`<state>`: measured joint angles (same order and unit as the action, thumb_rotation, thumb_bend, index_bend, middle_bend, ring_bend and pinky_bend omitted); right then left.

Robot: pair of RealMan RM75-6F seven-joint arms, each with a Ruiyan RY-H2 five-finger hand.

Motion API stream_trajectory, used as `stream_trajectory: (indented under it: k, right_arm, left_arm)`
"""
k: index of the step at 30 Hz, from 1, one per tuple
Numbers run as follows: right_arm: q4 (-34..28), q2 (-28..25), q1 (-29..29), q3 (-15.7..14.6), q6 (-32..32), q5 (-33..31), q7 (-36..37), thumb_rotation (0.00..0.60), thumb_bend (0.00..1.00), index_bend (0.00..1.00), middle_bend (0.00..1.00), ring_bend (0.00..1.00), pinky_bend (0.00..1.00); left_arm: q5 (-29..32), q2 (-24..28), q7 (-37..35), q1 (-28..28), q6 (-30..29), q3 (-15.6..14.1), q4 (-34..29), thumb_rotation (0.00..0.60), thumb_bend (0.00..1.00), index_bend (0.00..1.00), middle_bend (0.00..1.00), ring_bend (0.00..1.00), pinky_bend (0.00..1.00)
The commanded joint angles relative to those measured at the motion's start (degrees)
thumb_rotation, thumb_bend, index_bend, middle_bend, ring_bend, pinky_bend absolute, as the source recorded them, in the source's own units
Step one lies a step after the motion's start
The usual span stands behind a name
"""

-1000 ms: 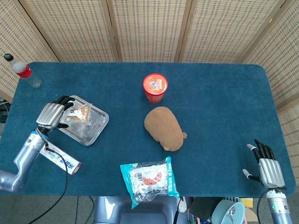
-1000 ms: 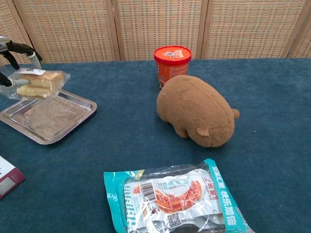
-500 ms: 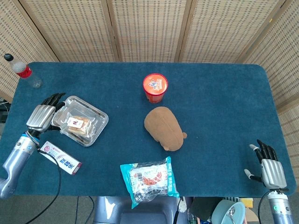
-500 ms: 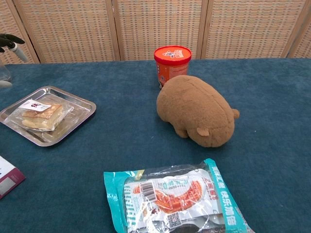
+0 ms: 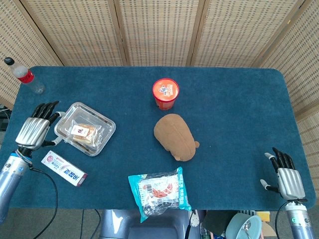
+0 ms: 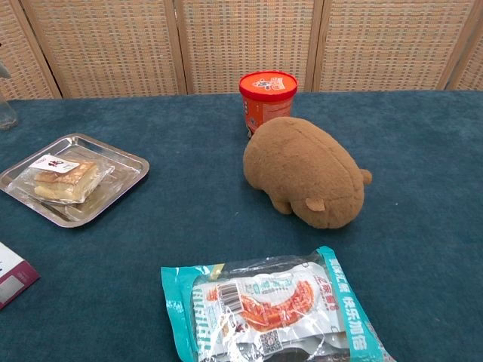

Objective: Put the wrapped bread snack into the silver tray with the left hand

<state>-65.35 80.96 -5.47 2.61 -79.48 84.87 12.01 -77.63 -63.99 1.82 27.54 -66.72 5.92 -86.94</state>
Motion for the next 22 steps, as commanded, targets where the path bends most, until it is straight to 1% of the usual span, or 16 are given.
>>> stream_trajectory:
  k: [1, 4, 9, 13, 17, 22]
  right_arm:
    - [-1.3, -0.8, -0.8, 0.1, 0.1, 0.7, -1.4, 0.600, 0.22, 0.13, 0.00, 0.00, 0.00]
    - [-2.5, -1.3, -0.9, -0.1, -0.3, 1.3, -2.2, 0.600, 0.22, 0.13, 0.00, 0.00, 0.00]
    - [-3.7, -1.7, -0.9, -0.6, -1.1, 2.4, -3.0, 0.600, 0.22, 0.13, 0.00, 0.00, 0.00]
    - [-4.0, -1.9, -0.9, -0.9, -1.7, 3.1, -2.9, 0.600, 0.22, 0.13, 0.00, 0.00, 0.00]
    - [-3.8, -1.7, -1.1, -1.2, -1.7, 3.6, -2.9, 0.600, 0.22, 0.13, 0.00, 0.00, 0.00]
    - [-3.3, -1.0, -1.4, -1.2, -1.2, 3.4, -2.6, 0.600, 0.22, 0.13, 0.00, 0.00, 0.00]
  left_arm:
    - [-1.3, 3.7, 11.3, -6.7, -10.4, -2.7, -8.9, 0.600, 0.26, 0.22, 0.00, 0.00, 0.00]
    - [-1.3, 4.4, 15.2, -9.5, -13.5, -4.0, -12.5, 0.600, 0.26, 0.20, 0.00, 0.00, 0.00]
    - [-3.5, 2.4, 18.3, -13.7, -18.3, -6.2, -12.4, 0.600, 0.26, 0.20, 0.00, 0.00, 0.00]
    - [-5.4, 1.2, 19.9, -16.4, -21.4, -7.5, -12.2, 0.600, 0.26, 0.19, 0.00, 0.00, 0.00]
    - [-6.9, 0.5, 19.9, -17.5, -22.5, -7.9, -11.7, 0.600, 0.26, 0.19, 0.00, 0.00, 0.00]
    - [-6.8, -0.5, 19.7, -17.7, -21.5, -7.6, -10.4, 0.600, 0.26, 0.19, 0.00, 0.00, 0.00]
